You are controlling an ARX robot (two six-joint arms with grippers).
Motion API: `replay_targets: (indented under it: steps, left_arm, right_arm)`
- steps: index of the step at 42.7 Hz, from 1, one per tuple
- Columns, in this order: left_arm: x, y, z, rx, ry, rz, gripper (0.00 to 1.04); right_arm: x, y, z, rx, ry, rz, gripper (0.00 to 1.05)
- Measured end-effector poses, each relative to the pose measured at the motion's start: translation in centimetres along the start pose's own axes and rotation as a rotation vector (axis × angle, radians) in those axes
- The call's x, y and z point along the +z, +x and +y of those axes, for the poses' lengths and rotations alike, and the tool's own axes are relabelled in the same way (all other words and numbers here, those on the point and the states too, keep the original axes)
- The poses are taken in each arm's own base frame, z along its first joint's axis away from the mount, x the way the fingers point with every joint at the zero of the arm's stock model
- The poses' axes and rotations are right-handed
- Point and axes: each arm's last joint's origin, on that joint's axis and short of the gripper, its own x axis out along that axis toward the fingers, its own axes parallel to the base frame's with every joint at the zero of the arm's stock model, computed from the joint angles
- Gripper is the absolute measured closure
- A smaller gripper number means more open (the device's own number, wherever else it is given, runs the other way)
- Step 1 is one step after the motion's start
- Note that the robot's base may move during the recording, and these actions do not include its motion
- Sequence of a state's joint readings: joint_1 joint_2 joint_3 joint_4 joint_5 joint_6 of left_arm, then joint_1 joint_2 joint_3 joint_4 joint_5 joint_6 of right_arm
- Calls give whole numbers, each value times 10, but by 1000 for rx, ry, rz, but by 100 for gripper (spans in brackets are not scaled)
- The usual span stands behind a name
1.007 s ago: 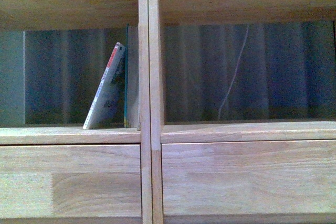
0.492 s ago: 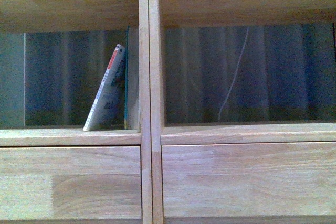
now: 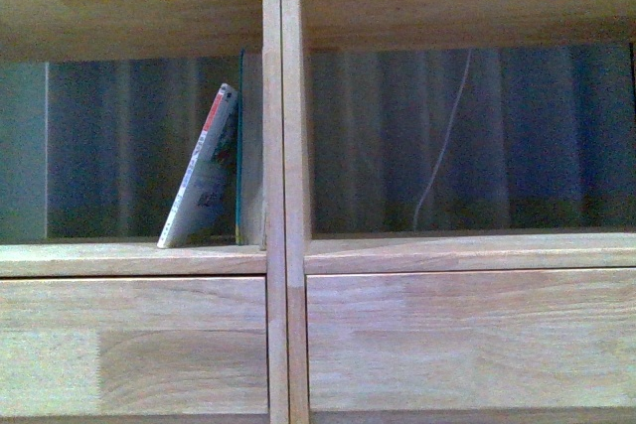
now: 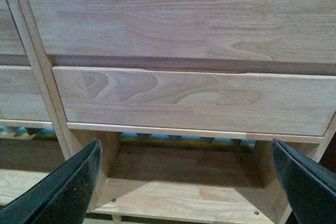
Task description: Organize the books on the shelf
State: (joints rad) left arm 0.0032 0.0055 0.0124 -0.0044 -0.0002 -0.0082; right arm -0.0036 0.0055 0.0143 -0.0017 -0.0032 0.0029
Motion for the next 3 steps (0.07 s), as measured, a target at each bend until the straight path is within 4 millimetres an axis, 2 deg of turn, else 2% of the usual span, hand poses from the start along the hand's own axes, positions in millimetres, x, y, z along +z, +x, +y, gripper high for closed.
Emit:
replay_targets:
  steps: [3]
  left_arm:
    - [0, 0, 0, 0, 0, 0, 77]
  right_arm:
    - [0, 0, 0, 0, 0, 0, 7]
